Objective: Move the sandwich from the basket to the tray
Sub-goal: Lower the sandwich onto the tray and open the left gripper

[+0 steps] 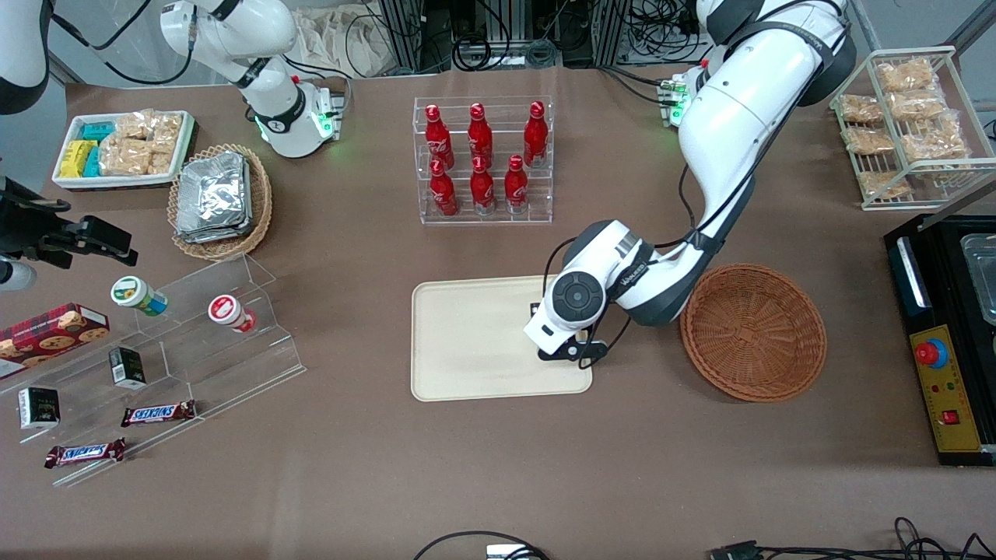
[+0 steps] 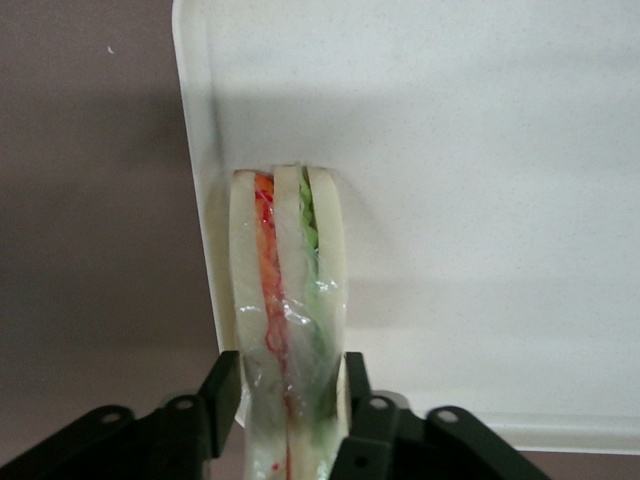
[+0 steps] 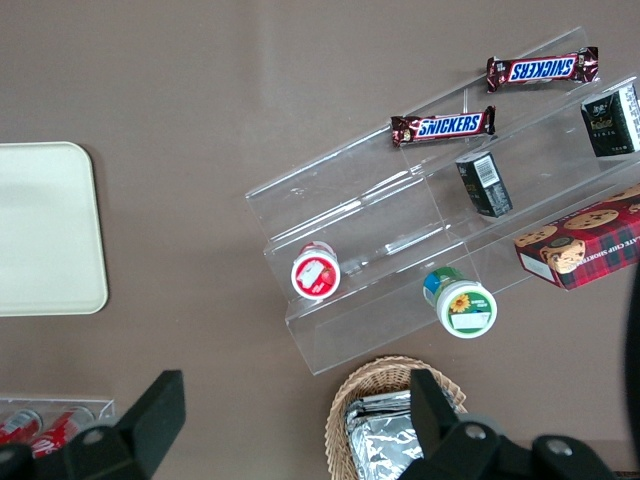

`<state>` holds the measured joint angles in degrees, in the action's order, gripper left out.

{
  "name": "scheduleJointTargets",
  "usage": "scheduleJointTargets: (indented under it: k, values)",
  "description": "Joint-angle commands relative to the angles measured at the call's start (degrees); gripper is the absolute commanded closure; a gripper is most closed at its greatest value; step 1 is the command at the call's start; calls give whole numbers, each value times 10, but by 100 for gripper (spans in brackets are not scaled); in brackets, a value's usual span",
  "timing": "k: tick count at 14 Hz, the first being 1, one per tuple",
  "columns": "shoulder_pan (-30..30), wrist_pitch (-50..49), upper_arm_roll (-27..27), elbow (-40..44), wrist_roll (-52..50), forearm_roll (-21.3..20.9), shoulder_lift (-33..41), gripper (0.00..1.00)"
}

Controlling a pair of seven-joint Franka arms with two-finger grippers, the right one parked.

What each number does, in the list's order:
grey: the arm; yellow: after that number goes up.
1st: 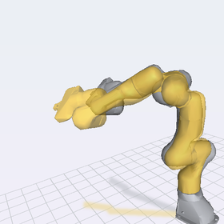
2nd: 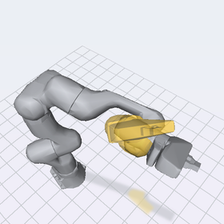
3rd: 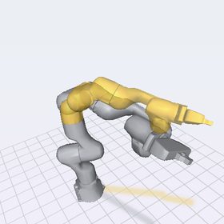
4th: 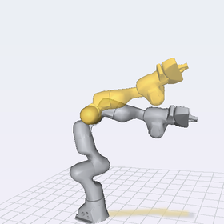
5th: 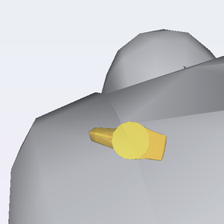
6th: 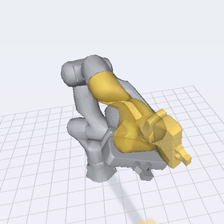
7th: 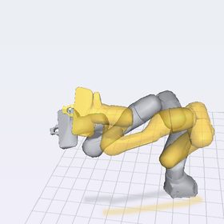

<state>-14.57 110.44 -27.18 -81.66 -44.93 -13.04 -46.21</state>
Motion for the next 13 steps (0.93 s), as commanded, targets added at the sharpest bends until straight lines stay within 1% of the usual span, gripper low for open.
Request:
scheduleJointTargets:
  k: [1, 3, 5, 6, 7, 8, 9, 12, 13]
  values:
    - [0, -7, -1, 9, -12, -10, 0, 0]
    - [2, -10, -1, 12, -18, -9, 7, 0]
    - [29, -14, -2, 8, -29, -10, 30, 0]
    - [28, -18, 0, -1, -40, -33, 56, 0]
    - [35, -19, -1, -36, -57, -69, 86, 0]
    - [48, -14, -3, -69, -59, -68, 123, 0]
    - [66, -15, -7, -103, -58, -60, 154, 0]
    - [96, -2, -15, -225, -53, -37, 272, 0]
    - [112, 20, -16, -268, -35, -19, 320, 0]
